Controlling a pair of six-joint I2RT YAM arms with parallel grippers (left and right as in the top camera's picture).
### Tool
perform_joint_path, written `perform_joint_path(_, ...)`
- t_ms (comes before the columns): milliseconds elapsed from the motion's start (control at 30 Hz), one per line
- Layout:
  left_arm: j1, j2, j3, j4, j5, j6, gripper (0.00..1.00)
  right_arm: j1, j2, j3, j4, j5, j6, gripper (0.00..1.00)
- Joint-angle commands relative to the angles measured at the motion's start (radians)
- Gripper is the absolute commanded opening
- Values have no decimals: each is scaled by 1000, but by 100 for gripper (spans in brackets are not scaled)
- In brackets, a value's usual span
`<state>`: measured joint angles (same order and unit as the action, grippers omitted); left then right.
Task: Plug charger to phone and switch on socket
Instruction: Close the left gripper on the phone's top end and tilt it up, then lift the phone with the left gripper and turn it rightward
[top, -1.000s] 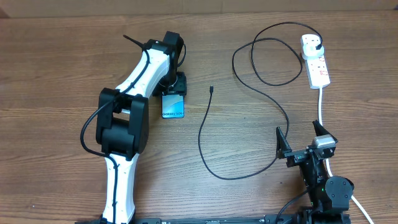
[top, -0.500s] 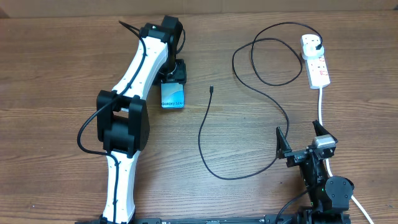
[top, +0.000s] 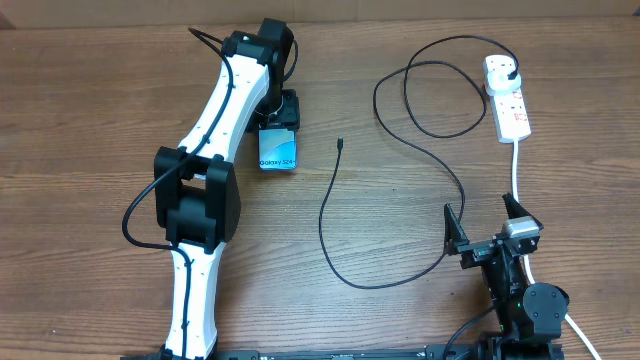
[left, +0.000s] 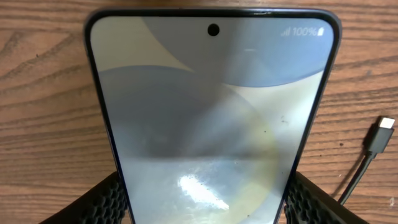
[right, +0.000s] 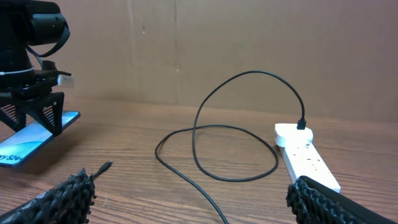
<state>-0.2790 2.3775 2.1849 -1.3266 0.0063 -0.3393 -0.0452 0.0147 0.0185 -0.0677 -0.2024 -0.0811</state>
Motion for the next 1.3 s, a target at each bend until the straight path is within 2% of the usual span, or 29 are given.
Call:
perform_joint_path(0,7,-3,30,-17,12,-38,4,-1,-11,-10,5,-1,6,100)
perform_joint_path(167,19,-3,30,-39,111,-62,4,-1,-11,-10,5,-1,6,100)
perform_joint_path(567,63,-3,30,-136,519,-63,4,-1,-11,-10,5,-1,6,100)
perform_joint_path(733,80,-3,30,-206,682,-164,4,-1,-11,-10,5,-1,6,100)
perform_joint_path(933,100,-3,30,-317,765,-338,4,-1,-11,-10,5,-1,6,100)
perform_joint_path(1100,105,-3,29,-364,864,-349,4,-1,-11,-10,5,-1,6,100)
perform_joint_path(1267,105,-3,29,-364,1048,-349,4,-1,-11,-10,5,-1,6,100)
